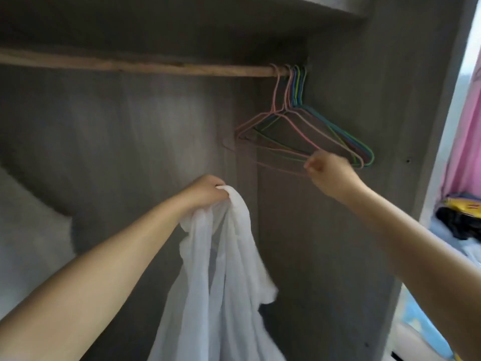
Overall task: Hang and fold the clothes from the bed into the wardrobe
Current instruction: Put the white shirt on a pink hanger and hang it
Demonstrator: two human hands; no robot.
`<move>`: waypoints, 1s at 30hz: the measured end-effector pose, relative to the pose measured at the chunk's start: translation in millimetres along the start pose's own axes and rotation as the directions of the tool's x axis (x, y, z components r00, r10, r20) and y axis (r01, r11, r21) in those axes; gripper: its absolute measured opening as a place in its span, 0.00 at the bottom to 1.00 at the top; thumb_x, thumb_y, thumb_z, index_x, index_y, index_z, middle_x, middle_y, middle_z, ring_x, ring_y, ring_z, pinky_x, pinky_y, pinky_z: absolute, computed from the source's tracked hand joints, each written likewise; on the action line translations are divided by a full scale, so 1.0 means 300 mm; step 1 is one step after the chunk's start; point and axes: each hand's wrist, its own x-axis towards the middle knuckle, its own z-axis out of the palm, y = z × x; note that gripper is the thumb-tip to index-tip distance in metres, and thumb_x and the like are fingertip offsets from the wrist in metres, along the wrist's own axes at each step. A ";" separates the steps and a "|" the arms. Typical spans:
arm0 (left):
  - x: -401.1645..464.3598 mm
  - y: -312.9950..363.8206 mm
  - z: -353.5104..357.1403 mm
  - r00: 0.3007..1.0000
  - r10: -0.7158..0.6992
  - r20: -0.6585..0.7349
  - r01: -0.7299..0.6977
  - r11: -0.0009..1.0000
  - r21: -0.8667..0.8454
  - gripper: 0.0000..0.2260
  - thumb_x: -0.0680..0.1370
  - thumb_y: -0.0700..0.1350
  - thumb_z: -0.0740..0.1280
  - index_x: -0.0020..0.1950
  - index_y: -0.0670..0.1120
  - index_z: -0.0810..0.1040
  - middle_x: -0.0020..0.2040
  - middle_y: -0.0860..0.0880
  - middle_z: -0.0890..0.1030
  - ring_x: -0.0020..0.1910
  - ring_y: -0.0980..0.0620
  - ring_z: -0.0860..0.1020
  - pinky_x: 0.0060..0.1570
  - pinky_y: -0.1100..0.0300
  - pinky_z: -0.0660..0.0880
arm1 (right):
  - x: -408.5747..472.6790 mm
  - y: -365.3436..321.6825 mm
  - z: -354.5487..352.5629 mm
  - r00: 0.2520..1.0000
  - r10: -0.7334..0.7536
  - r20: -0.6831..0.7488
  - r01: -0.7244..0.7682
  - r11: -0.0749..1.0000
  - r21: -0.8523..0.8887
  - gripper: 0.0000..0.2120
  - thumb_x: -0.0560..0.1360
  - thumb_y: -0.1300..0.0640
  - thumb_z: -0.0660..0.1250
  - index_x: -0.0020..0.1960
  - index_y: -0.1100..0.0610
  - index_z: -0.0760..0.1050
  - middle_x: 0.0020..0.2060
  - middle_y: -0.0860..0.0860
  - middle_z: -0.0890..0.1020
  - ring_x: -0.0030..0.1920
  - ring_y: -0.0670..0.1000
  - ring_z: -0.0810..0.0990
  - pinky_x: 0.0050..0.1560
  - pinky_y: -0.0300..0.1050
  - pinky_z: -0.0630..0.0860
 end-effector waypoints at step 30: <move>0.203 -0.299 0.143 0.944 -0.315 -0.100 0.326 0.936 0.130 0.13 0.78 0.47 0.65 0.56 0.40 0.81 0.54 0.41 0.82 0.53 0.44 0.80 0.48 0.59 0.74 | -0.069 0.141 0.269 0.841 0.083 0.535 -0.476 0.585 0.657 0.16 0.83 0.53 0.55 0.49 0.60 0.77 0.21 0.46 0.56 0.18 0.43 0.54 0.19 0.30 0.51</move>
